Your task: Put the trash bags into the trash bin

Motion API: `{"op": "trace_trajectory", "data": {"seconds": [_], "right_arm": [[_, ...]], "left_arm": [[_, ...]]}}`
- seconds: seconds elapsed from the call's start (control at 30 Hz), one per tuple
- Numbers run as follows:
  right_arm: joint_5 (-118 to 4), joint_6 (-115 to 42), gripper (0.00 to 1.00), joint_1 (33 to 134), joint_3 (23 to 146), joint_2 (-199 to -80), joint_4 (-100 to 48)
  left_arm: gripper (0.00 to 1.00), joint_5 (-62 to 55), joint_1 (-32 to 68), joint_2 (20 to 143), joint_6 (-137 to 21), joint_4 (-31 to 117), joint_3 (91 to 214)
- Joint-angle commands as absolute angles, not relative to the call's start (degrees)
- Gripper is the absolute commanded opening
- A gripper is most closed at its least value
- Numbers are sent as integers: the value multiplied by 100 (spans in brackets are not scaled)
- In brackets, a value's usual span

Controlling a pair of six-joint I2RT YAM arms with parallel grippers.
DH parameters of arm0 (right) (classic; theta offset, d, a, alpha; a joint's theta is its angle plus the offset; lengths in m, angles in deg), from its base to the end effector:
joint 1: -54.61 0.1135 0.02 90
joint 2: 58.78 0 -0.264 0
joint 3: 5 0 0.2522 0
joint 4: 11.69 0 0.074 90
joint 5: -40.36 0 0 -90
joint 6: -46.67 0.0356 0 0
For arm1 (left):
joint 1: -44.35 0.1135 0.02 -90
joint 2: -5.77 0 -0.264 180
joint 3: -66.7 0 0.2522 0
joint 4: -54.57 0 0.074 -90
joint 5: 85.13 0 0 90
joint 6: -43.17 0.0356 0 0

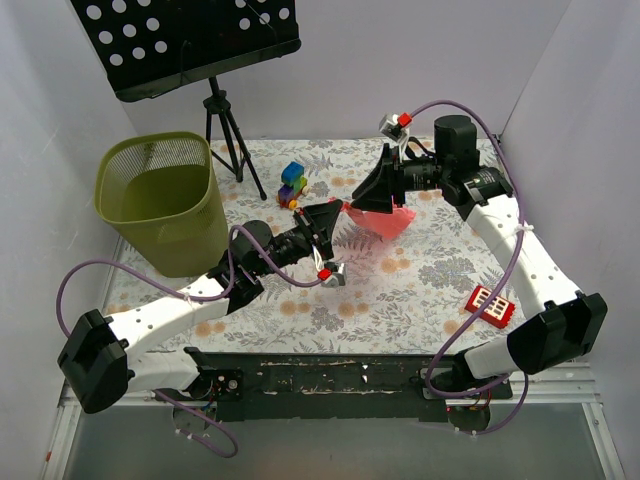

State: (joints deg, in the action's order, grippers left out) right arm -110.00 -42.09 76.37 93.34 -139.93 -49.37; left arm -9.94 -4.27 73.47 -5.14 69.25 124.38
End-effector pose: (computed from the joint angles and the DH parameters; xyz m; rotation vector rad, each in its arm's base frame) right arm 0.2728 0.1422 0.4168 -1.0331 1.6384 1.2721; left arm 0.1758 -0.2133 0.3227 1.1999 0.8983 -0.2899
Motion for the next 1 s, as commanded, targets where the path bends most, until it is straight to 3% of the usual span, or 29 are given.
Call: {"op": "trace_trajectory", "data": {"seconds": [0.0,0.37,0.73,0.9,0.97], "right_arm": [[-11100,-5218,52,7623,9323,-13762,-4909],[-10994,-6512,51,7807,9603,-13876,-5462],[-10827,-6671,47,8054,9542,-13911,-5507],[-10589,-6478,31,8072,9411,-13876,-5165],[-10563,-6442,17,8072,9410,-13876,-5103]], "left_arm": [[0,-1157,-451,7134,-394,6832,12423],[0,-1245,-443,7098,-446,6946,12388],[0,-1104,-443,7134,-622,7148,12353],[0,-1095,-452,7160,-649,7166,12370],[0,-1069,-452,7169,-649,7174,12370]]}}
